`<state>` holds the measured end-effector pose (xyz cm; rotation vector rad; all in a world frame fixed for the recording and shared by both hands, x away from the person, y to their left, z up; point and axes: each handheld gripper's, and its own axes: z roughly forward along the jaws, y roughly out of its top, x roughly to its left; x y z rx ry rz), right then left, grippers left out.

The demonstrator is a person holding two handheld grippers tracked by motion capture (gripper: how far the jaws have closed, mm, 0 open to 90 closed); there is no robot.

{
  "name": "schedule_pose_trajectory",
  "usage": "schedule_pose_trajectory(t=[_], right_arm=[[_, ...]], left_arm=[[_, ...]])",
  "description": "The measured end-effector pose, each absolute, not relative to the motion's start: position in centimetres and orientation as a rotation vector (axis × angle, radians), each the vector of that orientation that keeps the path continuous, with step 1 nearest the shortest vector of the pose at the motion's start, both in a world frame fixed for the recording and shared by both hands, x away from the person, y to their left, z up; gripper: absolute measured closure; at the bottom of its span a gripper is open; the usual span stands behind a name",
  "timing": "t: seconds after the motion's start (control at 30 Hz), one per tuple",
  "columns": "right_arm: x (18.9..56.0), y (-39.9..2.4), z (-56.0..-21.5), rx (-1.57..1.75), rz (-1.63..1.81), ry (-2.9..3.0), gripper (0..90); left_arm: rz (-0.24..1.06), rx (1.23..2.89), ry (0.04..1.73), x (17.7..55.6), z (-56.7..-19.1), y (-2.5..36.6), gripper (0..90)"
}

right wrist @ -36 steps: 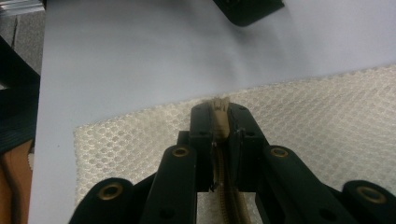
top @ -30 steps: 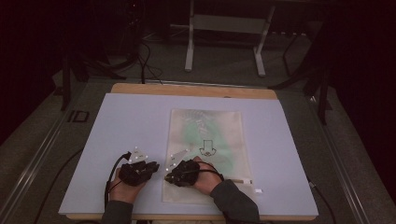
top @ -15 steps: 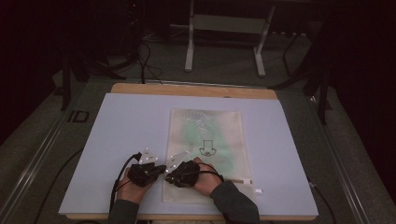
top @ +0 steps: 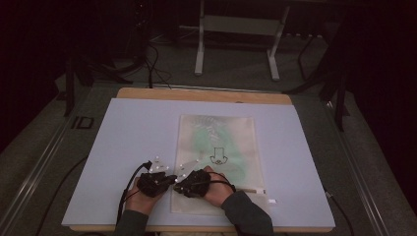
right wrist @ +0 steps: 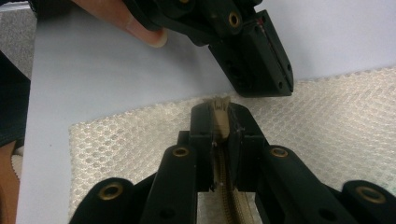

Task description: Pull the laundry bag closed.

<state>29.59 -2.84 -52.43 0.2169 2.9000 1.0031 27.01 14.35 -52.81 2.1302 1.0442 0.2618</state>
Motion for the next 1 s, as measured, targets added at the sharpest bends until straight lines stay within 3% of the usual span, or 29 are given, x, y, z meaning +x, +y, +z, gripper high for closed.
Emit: schedule_pose_trajectory(t=[1.0], right_arm=[[29.7,-4.1,-52.1,0.203,0.953,2.927,82.5]], left_arm=[[0.236,2.143,1.094,27.1,-53.1,14.1,89.9]])
